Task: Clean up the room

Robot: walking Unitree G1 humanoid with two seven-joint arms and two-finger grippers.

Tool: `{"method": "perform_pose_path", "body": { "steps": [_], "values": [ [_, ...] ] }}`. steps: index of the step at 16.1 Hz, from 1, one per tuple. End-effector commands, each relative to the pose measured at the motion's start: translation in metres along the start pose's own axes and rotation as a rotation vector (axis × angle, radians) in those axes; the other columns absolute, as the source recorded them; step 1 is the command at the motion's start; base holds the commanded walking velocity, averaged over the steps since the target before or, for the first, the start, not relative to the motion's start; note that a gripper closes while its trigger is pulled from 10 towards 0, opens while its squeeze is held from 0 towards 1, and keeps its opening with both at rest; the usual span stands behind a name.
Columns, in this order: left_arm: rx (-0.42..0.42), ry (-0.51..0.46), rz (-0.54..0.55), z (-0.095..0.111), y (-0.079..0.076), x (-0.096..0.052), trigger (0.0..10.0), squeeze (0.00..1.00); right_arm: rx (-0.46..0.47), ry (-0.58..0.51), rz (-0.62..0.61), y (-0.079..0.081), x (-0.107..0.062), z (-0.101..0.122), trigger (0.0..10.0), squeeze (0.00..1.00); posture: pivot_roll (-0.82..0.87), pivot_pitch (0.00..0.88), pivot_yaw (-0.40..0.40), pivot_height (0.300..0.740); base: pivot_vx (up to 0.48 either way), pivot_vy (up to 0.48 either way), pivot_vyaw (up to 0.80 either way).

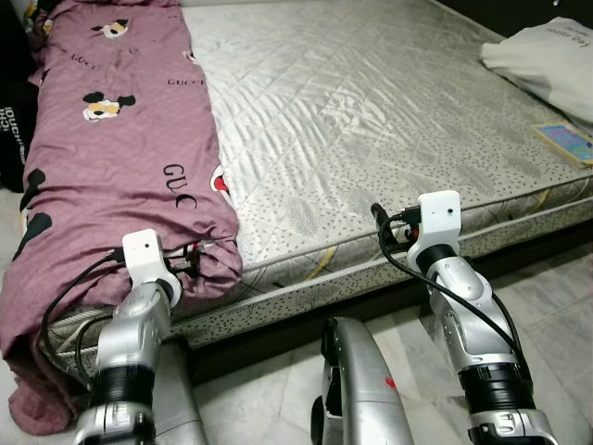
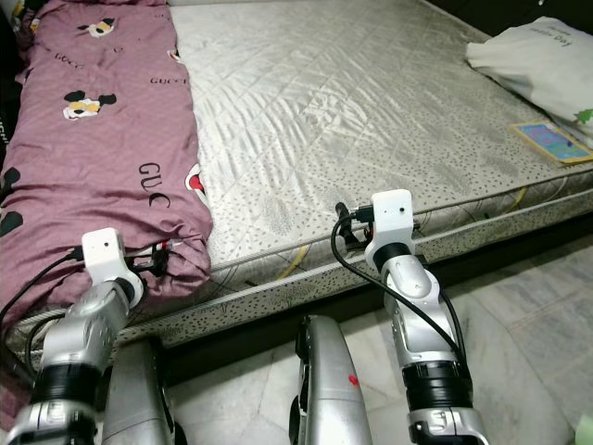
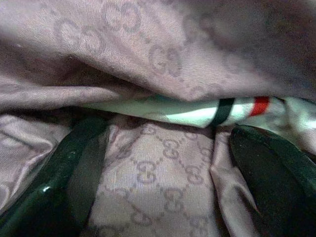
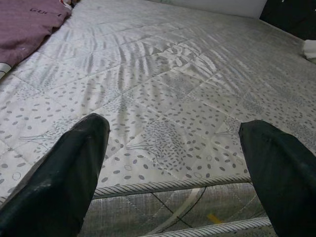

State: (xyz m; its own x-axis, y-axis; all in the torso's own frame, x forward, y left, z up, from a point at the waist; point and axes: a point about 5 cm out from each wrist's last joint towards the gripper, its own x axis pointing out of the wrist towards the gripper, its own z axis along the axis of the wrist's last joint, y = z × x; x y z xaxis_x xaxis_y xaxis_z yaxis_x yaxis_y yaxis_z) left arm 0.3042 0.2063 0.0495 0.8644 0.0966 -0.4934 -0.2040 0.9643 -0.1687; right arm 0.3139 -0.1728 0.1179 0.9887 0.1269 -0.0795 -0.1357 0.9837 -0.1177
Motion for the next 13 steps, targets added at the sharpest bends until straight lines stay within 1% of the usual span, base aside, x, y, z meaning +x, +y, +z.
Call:
{"method": "perform_pose_path", "body": {
  "steps": [1, 2, 3, 4, 5, 6, 8, 10, 11, 12, 13],
  "values": [
    [-0.017, 0.007, -0.014, 0.003, -0.002, 0.006, 10.0, 0.0, -0.005, -0.01, -0.006, -0.001, 0.001, 0.003, 10.0, 0.0, -0.19, 0.006, -0.073, 0.504, 0.0, 0.0, 0.0],
    [-0.031, 0.018, -0.018, 0.009, -0.006, 0.015, 10.0, 0.0, -0.006, -0.013, -0.001, 0.0, 0.002, 0.005, 10.0, 0.0, -0.19, 0.007, -0.074, 0.504, 0.0, 0.0, 0.0],
    [-0.03, 0.019, -0.024, 0.013, -0.008, 0.02, 10.0, 0.0, -0.006, -0.016, -0.001, -0.001, 0.002, 0.006, 10.0, 0.0, -0.19, 0.007, -0.074, 0.504, 0.0, 0.0, 0.0],
    [-0.028, 0.027, -0.043, 0.016, -0.012, 0.022, 10.0, 0.0, -0.008, -0.017, -0.004, -0.002, 0.002, 0.007, 10.0, 0.0, -0.19, 0.007, -0.074, 0.504, 0.0, 0.0, 0.0],
    [-0.038, 0.023, -0.05, 0.022, -0.014, 0.026, 10.0, 0.0, -0.012, -0.017, -0.009, -0.004, 0.002, 0.007, 10.0, 0.0, -0.21, 0.005, -0.073, 0.504, 0.0, 0.0, 0.0],
    [-0.03, 0.02, -0.058, 0.028, -0.016, 0.028, 10.0, 0.0, -0.014, -0.018, -0.011, -0.005, 0.001, 0.007, 10.0, 0.0, -0.21, 0.005, -0.073, 0.504, 0.0, 0.0, 0.0],
    [-0.036, 0.038, -0.102, 0.035, -0.023, 0.032, 10.0, 0.0, -0.016, -0.019, -0.014, -0.005, 0.0, 0.008, 10.0, 0.0, -0.21, 0.005, -0.073, 0.504, 0.0, 0.0, 0.0],
    [0.02, 0.041, -0.122, 0.044, -0.027, 0.034, 10.0, 0.0, -0.019, -0.021, -0.015, -0.006, 0.001, 0.009, 10.0, 0.0, -0.23, 0.0, -0.073, 0.504, 0.0, 0.0, 0.0],
    [0.053, 0.041, -0.155, 0.048, -0.032, 0.035, 10.0, 0.0, -0.02, -0.023, -0.016, -0.006, 0.001, 0.009, 10.0, 0.0, -0.23, 0.0, -0.072, 0.504, 0.0, 0.0, 0.0],
    [0.116, 0.048, -0.194, 0.051, -0.039, 0.036, 10.0, 0.0, -0.021, -0.025, -0.021, -0.007, 0.002, 0.01, 10.0, 0.0, -0.23, 0.0, -0.072, 0.504, 0.0, 0.0, 0.0],
    [0.149, 0.053, -0.208, 0.051, -0.042, 0.036, 10.0, 0.0, -0.021, -0.025, -0.022, -0.007, 0.001, 0.01, 10.0, 0.0, -0.23, 0.0, -0.072, 0.504, 0.0, 0.0, 0.0]
  ]
}}
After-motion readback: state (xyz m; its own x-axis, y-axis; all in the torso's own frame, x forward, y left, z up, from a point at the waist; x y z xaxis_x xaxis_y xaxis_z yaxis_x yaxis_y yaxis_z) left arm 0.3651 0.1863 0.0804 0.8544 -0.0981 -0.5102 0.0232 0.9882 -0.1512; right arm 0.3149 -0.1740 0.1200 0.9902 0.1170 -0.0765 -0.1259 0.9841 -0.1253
